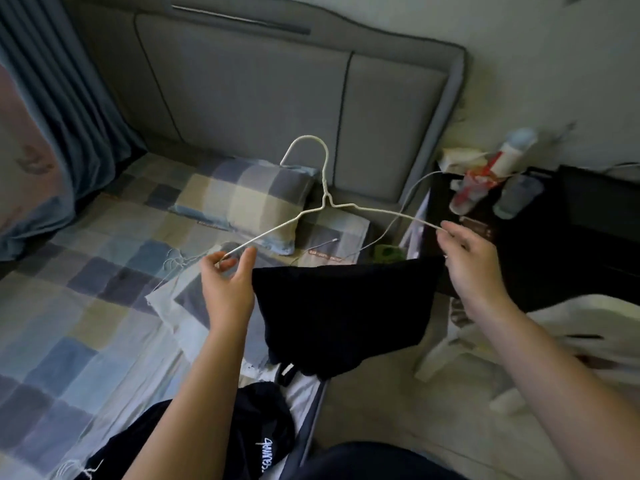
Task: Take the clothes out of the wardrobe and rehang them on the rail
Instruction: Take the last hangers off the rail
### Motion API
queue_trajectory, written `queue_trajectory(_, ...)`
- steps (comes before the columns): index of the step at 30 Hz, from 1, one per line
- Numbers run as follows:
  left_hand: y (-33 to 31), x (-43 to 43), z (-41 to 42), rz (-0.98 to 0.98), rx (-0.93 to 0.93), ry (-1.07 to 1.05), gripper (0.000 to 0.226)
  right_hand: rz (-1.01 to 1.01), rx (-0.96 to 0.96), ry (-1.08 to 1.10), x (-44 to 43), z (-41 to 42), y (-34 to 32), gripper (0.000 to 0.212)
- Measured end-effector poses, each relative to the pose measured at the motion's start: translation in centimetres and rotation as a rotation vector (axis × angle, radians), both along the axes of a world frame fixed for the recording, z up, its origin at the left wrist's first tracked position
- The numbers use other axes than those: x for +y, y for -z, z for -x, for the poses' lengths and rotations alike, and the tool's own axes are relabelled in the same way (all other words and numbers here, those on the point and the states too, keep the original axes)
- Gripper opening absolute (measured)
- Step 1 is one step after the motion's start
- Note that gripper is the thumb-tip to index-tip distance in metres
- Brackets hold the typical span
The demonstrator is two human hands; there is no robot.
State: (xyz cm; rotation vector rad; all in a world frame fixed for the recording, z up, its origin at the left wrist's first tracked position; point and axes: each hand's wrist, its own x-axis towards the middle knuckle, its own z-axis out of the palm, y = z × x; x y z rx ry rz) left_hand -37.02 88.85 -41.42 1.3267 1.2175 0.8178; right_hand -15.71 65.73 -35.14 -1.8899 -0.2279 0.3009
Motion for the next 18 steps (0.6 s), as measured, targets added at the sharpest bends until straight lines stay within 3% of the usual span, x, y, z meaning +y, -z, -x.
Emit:
queue_trajectory(5, -1.3, -6.9, -3.6, -0.066, 0.018, 0.155, 0.048, 0.072, -0.065, 0.169, -11.1, 1.2, -0.5, 0.034)
queue_trajectory(9, -1.9, -13.2, -6.8, -0.114, 0.033, 0.271, 0.043, 0.052, -0.116, 0.279, -20.5, 1.3, 0.2, 0.019)
queue_trajectory(18, -3.8, -32.9, -13.3, -0.178, 0.027, 0.546, 0.040, 0.130, -0.234, 0.412, -43.1, 4.3, -2.1, 0.011)
